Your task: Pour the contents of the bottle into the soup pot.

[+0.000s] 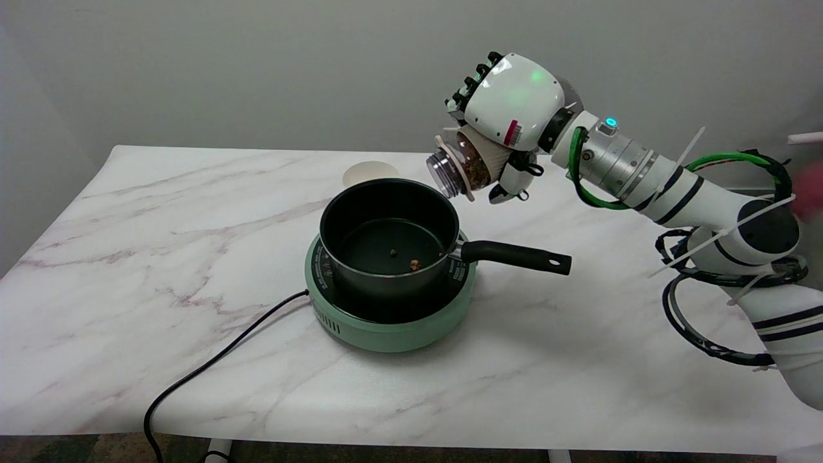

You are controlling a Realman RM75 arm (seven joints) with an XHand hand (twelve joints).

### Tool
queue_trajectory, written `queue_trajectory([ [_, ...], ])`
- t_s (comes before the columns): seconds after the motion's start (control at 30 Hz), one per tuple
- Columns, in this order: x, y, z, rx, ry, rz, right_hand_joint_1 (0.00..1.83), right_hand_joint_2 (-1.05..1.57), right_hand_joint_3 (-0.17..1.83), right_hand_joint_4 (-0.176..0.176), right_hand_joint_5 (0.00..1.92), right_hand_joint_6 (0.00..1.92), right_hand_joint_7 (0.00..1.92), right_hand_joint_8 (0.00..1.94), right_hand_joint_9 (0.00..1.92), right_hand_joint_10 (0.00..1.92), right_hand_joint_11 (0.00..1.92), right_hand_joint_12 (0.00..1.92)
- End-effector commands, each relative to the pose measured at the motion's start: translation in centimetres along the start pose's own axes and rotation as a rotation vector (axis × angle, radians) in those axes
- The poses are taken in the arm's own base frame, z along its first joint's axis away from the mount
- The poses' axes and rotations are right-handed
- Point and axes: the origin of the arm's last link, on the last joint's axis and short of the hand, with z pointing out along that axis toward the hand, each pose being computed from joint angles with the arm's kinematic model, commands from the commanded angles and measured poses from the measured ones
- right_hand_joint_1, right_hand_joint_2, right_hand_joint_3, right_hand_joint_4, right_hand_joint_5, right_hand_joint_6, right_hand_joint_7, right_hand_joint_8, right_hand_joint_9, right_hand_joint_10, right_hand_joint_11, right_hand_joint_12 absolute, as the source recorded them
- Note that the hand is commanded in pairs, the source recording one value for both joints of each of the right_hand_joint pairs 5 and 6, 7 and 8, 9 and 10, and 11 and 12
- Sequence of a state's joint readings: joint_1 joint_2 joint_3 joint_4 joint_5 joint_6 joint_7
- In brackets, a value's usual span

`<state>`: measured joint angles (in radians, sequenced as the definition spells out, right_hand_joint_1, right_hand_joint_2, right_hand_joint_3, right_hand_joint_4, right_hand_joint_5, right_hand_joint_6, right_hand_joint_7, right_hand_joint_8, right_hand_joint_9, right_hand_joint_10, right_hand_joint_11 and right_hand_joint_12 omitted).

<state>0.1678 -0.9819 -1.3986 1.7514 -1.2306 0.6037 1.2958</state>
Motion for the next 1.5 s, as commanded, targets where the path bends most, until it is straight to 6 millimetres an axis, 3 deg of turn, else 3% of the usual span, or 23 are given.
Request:
queue_trajectory([
  [0.03, 0.6, 0.5, 2.5, 0.039, 0.036, -0.017, 1.13, 1.48, 0.45, 0.000, 1.88, 1.88, 1.67, 1.67, 1.64, 1.64, 1.36, 1.36],
  [0.37, 0.5, 0.7, 4.2, 0.099, 0.040, -0.044, 1.15, 1.45, 0.46, 0.000, 1.88, 1.88, 1.66, 1.66, 1.63, 1.63, 1.35, 1.35],
  [0.7, 0.0, 0.4, 4.4, 0.132, -0.006, -0.134, 1.17, 1.41, 0.48, 0.000, 1.87, 1.87, 1.65, 1.65, 1.61, 1.61, 1.34, 1.34],
  [1.5, 1.7, 0.3, 5.6, 0.213, 0.021, -0.192, 1.16, 1.40, 0.52, 0.000, 1.88, 1.88, 1.66, 1.66, 1.61, 1.61, 1.31, 1.31],
])
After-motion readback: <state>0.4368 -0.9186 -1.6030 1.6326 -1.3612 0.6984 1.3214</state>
